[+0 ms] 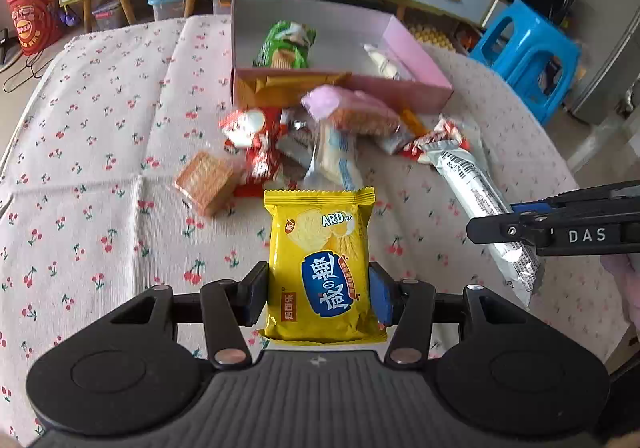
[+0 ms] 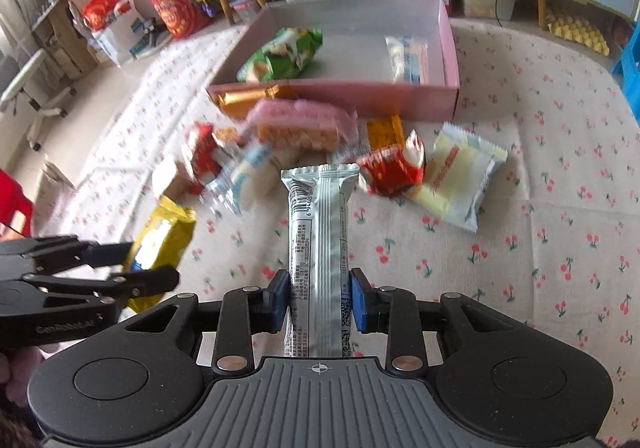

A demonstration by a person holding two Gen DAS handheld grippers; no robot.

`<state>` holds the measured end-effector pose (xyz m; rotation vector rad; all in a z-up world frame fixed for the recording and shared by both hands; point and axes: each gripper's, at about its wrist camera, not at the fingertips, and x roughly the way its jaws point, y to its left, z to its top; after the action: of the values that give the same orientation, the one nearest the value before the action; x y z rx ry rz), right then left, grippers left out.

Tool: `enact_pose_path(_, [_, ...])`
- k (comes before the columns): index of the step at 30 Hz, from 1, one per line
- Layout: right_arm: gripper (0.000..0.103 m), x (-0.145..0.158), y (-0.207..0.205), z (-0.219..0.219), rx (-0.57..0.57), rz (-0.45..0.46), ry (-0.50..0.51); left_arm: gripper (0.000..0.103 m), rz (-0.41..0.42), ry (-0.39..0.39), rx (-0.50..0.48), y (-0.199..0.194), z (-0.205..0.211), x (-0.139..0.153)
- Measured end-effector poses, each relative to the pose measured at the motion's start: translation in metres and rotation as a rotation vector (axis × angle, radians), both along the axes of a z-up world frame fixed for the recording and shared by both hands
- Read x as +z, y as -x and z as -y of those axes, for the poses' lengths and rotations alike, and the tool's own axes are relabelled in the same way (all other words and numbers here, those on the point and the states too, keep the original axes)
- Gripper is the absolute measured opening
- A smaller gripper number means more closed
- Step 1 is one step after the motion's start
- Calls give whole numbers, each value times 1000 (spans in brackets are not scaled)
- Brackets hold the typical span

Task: Organize snacks
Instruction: 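Lift both snacks and lower them into the pink box beside the green bag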

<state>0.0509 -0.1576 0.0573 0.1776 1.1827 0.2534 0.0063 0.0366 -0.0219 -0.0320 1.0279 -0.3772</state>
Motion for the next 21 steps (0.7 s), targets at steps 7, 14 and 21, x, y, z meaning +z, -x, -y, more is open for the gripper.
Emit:
enact_pose_path(7, [30, 22, -19, 12, -59, 62, -42, 48, 46, 50, 30, -17, 8, 18])
enact_pose_path(14, [30, 26, -43, 24, -136, 89, -88, 48, 79, 117, 85, -47, 21, 30])
enact_pose_path(21, [30, 21, -71, 34, -198, 113, -120, 48, 106, 170, 143, -84, 38, 30])
